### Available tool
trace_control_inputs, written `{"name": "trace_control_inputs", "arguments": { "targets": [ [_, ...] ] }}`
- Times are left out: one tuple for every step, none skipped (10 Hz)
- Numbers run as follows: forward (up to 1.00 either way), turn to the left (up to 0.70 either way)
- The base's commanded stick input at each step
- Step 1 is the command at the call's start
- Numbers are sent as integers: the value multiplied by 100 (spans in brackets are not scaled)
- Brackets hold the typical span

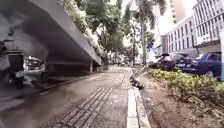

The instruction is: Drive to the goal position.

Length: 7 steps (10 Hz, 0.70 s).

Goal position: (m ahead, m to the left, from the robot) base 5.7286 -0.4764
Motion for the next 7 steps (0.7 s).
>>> {"name": "trace_control_inputs", "arguments": {
  "targets": [
    [45,3],
    [45,3],
    [45,3],
    [45,3],
    [45,3],
    [45,3],
    [45,3]
  ]
}}
